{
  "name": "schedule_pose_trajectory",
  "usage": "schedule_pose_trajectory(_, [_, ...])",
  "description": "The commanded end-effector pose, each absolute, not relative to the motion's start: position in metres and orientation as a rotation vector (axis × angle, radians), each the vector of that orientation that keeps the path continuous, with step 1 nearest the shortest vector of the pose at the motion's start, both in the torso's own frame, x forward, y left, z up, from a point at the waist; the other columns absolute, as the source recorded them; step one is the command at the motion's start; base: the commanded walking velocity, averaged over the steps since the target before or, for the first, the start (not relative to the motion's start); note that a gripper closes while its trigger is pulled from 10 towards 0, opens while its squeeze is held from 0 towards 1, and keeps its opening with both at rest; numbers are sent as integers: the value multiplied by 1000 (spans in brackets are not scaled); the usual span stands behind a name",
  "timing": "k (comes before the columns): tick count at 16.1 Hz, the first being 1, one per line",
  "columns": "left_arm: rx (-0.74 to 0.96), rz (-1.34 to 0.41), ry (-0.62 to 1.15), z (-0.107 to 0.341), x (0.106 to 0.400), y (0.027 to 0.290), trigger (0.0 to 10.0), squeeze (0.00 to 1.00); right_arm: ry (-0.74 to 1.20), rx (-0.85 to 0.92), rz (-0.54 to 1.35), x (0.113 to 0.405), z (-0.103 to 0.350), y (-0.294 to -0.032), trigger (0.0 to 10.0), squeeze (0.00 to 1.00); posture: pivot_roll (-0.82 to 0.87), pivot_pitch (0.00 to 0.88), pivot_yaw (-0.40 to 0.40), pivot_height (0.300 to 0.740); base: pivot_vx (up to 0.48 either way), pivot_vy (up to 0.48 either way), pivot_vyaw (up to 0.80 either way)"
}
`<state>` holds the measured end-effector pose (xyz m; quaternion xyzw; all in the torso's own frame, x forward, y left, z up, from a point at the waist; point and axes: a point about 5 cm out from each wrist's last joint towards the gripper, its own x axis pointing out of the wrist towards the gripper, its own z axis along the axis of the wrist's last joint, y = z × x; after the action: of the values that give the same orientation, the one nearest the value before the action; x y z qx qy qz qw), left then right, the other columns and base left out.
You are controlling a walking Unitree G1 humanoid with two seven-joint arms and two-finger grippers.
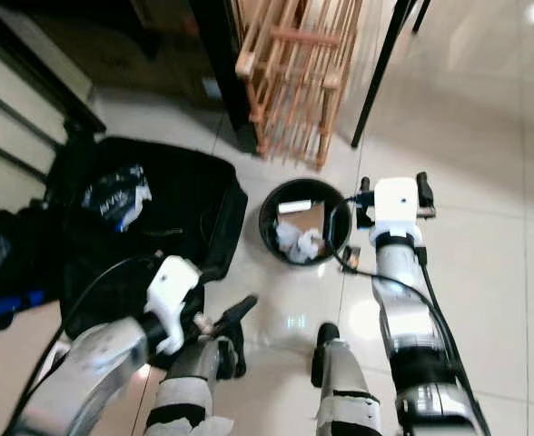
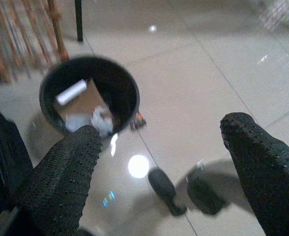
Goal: Picking trash to rubbish bin
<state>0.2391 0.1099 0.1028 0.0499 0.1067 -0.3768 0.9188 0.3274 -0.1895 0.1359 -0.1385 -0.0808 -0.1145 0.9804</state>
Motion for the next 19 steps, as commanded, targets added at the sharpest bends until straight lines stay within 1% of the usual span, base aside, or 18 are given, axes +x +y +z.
schedule_pose_trajectory(1, [108, -763, 241, 94, 238, 111, 10000, 0, -140, -276, -277, 321, 132, -196, 10000, 0, 34, 210, 91, 740, 0, 0, 0])
schedule_pose_trajectory(4, [95, -753, 157, 95, 263, 97, 10000, 0, -131, -272, -427, 287, 143, -220, 10000, 0, -26, 144, 80, 740, 0, 0, 0])
schedule_pose_trajectory(5, [97, -719, 132, 97, 271, 96, 10000, 0, -115, -258, -461, 282, 143, -224, 10000, 0, -39, 127, 76, 740, 0, 0, 0])
schedule_pose_trajectory(6, [84, -648, 98, 100, 281, 96, 10000, 0, -113, -247, -485, 275, 145, -225, 10000, 0, -52, 112, 76, 740, 0, 0, 0])
schedule_pose_trajectory(7, [63, -583, 68, 104, 288, 97, 10000, 0, -97, -228, -502, 268, 145, -222, 10000, 0, -59, 104, 73, 740, 0, 0, 0])
schedule_pose_trajectory(8, [67, -564, 51, 105, 290, 96, 10000, 0, -85, -218, -503, 265, 144, -221, 10000, 0, -58, 100, 71, 740, 0, 0, 0])
schedule_pose_trajectory(9, [80, -497, 11, 110, 296, 101, 10000, 0, -69, -194, -483, 263, 145, -214, 10000, 0, -61, 82, 58, 740, 0, 0, 0])
schedule_pose_trajectory(10, [68, -429, -11, 113, 303, 108, 10000, 0, -57, -154, -435, 263, 144, -207, 10000, 0, -60, 65, 52, 740, 0, 0, 0])
schedule_pose_trajectory(11, [59, -398, -33, 117, 307, 110, 10000, 0, -57, -115, -366, 262, 145, -197, 10000, 0, -60, 57, 51, 740, 0, 0, 0])
schedule_pose_trajectory(14, [49, -420, -53, 118, 310, 103, 10000, 0, 11, -77, -262, 250, 131, -175, 10000, 0, -72, 34, 51, 740, 0, 0, 0])
schedule_pose_trajectory(15, [47, -427, -58, 118, 311, 100, 10000, 0, 20, -70, -254, 250, 129, -172, 10000, 0, -73, 32, 53, 740, 0, -390, 0])
schedule_pose_trajectory(19, [36, -436, -67, 117, 313, 96, 10000, 0, 24, -63, -254, 255, 132, -175, 10000, 0, -78, 32, 53, 740, 0, -442, 0])
